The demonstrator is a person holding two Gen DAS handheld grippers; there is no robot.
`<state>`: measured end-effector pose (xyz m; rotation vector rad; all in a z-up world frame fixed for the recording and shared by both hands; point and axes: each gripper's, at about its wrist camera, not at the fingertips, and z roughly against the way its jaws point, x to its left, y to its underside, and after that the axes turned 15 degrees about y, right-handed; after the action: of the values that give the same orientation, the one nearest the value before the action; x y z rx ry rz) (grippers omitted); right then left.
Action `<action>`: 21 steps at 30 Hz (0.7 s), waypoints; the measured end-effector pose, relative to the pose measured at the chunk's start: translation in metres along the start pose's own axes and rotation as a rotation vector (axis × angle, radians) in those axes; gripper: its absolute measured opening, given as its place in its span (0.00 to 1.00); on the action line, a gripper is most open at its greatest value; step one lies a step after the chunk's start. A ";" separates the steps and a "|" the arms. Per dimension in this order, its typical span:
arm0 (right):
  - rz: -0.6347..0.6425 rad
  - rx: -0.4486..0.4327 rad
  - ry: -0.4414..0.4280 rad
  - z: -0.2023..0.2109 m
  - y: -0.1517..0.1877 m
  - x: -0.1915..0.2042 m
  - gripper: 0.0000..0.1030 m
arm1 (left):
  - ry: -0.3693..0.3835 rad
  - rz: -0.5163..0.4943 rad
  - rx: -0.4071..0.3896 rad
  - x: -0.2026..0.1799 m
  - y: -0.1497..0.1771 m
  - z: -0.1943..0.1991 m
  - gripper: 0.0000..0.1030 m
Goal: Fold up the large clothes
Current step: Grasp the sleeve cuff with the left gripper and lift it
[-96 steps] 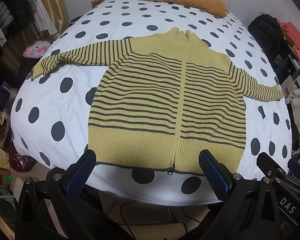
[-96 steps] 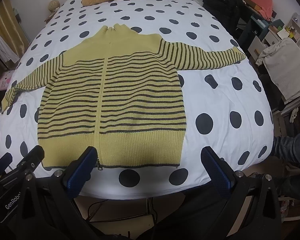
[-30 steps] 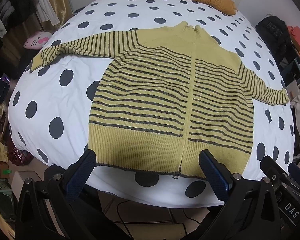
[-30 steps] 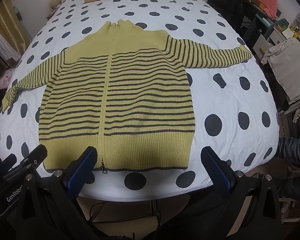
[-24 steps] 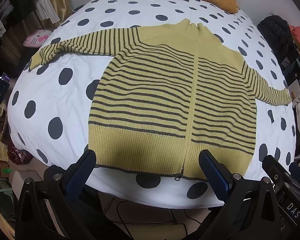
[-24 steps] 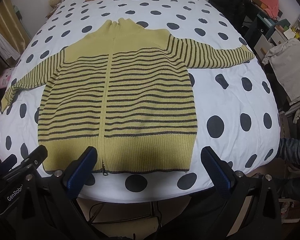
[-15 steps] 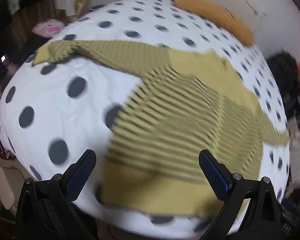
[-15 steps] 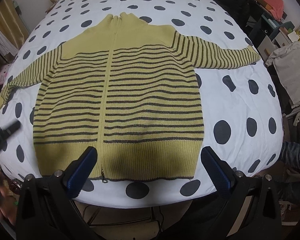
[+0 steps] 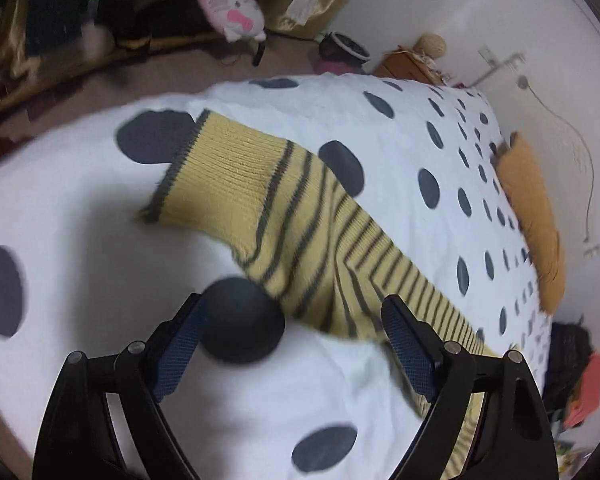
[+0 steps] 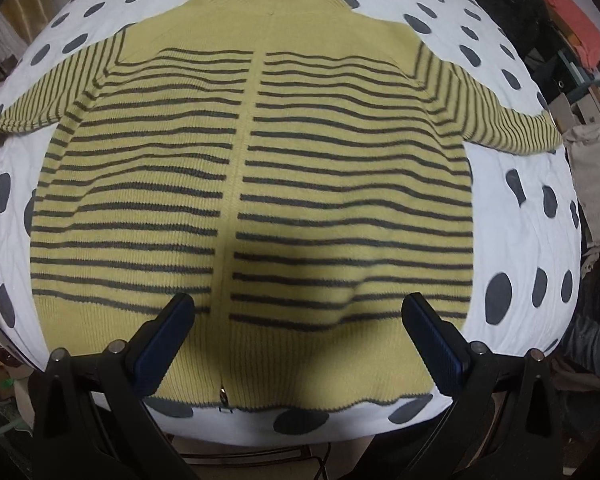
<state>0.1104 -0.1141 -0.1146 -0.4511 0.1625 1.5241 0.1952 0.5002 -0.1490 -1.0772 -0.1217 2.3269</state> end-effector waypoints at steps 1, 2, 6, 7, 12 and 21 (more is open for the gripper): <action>0.004 -0.003 -0.001 -0.001 -0.003 0.004 1.00 | 0.016 0.044 0.003 0.009 -0.006 -0.010 0.86; 0.008 -0.006 -0.001 -0.002 -0.006 0.007 1.00 | 0.022 0.105 0.008 0.023 -0.014 -0.023 0.83; 0.012 -0.009 0.011 -0.006 -0.014 0.012 1.00 | 0.032 0.120 -0.048 0.035 -0.034 -0.029 0.19; 0.012 -0.010 0.012 -0.007 -0.015 0.012 1.00 | 0.021 0.109 -0.038 0.034 -0.039 -0.032 0.19; -0.023 -0.005 0.004 -0.014 -0.017 0.001 1.00 | 0.027 -0.106 -0.148 -0.024 -0.031 0.007 0.18; -0.180 -0.016 -0.063 -0.031 -0.021 -0.055 1.00 | 0.271 -0.580 -0.025 -0.265 0.133 0.011 0.18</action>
<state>0.1335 -0.1765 -0.1176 -0.4186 0.0591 1.3622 0.2636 0.2506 -0.0036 -1.1717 -0.3135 1.6560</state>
